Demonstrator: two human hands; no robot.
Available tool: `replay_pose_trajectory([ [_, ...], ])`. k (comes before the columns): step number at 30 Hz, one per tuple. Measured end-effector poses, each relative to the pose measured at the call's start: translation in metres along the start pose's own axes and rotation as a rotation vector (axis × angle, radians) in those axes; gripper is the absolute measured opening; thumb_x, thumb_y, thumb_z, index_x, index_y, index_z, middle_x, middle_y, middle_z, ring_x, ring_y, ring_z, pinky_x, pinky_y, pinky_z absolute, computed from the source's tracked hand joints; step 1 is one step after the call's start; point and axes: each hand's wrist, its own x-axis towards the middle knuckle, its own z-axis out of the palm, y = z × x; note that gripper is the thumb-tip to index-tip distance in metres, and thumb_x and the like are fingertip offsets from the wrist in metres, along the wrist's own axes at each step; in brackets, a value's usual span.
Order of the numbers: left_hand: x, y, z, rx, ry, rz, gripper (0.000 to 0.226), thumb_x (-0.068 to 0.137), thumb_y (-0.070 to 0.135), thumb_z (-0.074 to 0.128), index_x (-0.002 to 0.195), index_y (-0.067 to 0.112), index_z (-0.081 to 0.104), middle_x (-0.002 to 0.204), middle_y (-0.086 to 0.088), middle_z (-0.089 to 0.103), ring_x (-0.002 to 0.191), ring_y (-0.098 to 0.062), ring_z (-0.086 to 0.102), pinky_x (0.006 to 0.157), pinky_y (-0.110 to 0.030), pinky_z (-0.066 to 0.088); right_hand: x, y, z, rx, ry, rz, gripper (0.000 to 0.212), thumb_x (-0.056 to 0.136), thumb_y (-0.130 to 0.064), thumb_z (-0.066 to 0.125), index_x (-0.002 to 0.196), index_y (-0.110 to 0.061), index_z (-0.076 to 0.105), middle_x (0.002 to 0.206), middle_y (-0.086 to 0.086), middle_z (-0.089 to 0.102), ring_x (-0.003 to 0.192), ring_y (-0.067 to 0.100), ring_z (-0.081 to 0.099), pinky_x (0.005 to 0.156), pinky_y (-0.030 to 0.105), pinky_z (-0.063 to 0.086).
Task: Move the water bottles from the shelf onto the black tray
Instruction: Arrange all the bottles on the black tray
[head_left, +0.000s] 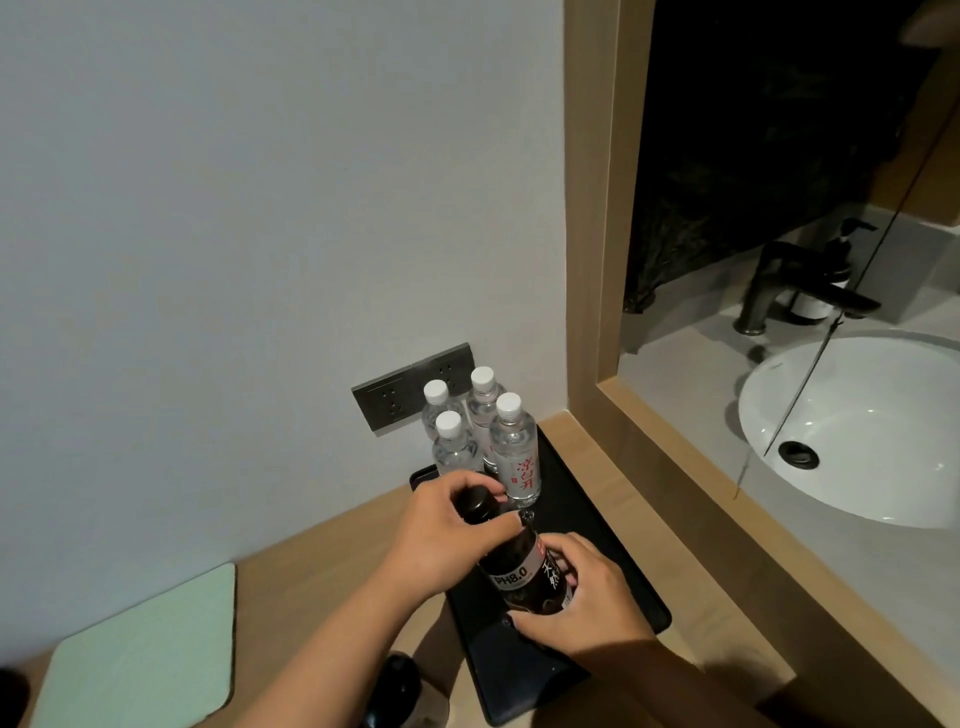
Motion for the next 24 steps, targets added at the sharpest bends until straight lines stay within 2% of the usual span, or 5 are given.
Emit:
replay_pose_trajectory([
  [7, 0.026, -0.005, 0.01, 0.051, -0.035, -0.035, 0.028, 0.066, 0.021, 0.081, 0.089, 0.026, 0.066, 0.089, 0.006, 0.074, 0.086, -0.004, 0.069, 0.084, -0.033, 0.058, 0.021, 0.026, 0.007, 0.01, 0.062, 0.015, 0.062, 0.055, -0.027, 0.086, 0.102, -0.043, 0.05, 0.1, -0.018, 0.059, 0.101, -0.015, 0.052, 0.076, 0.001, 0.043],
  [13, 0.043, -0.018, 0.002, 0.04, 0.013, -0.004, 0.03, 0.073, 0.018, 0.079, 0.099, 0.023, 0.065, 0.098, 0.007, 0.071, 0.095, -0.002, 0.066, 0.091, -0.03, 0.054, 0.056, 0.052, 0.007, 0.098, 0.108, 0.109, 0.061, 0.059, -0.011, 0.086, 0.101, -0.04, 0.052, 0.101, -0.014, 0.064, 0.094, -0.002, 0.062, 0.072, 0.009, 0.05],
  [17, 0.052, -0.029, -0.011, 0.217, 0.127, 0.001, 0.025, 0.079, 0.019, 0.073, 0.099, 0.031, 0.064, 0.096, 0.016, 0.067, 0.091, 0.0, 0.062, 0.078, -0.021, 0.053, 0.086, 0.069, 0.007, 0.127, 0.163, 0.144, 0.053, 0.056, -0.002, 0.085, 0.087, -0.031, 0.051, 0.089, -0.008, 0.065, 0.082, 0.003, 0.064, 0.068, 0.018, 0.05],
  [21, 0.054, -0.045, -0.011, 0.358, 0.076, -0.025, 0.029, 0.081, 0.019, 0.07, 0.104, 0.034, 0.063, 0.1, 0.014, 0.066, 0.088, 0.002, 0.06, 0.066, -0.007, 0.045, 0.1, 0.093, 0.014, 0.124, 0.172, 0.209, 0.058, 0.055, -0.011, 0.088, 0.093, -0.034, 0.05, 0.098, -0.006, 0.064, 0.092, 0.005, 0.061, 0.076, 0.021, 0.045],
  [24, 0.058, -0.056, -0.004, 0.396, 0.016, -0.007, 0.038, 0.077, 0.024, 0.072, 0.112, 0.034, 0.063, 0.11, 0.016, 0.065, 0.101, 0.006, 0.057, 0.089, -0.014, 0.047, 0.107, 0.1, 0.018, 0.121, 0.164, 0.254, 0.065, 0.054, -0.012, 0.089, 0.099, -0.038, 0.049, 0.107, -0.002, 0.063, 0.1, 0.01, 0.061, 0.082, 0.021, 0.045],
])
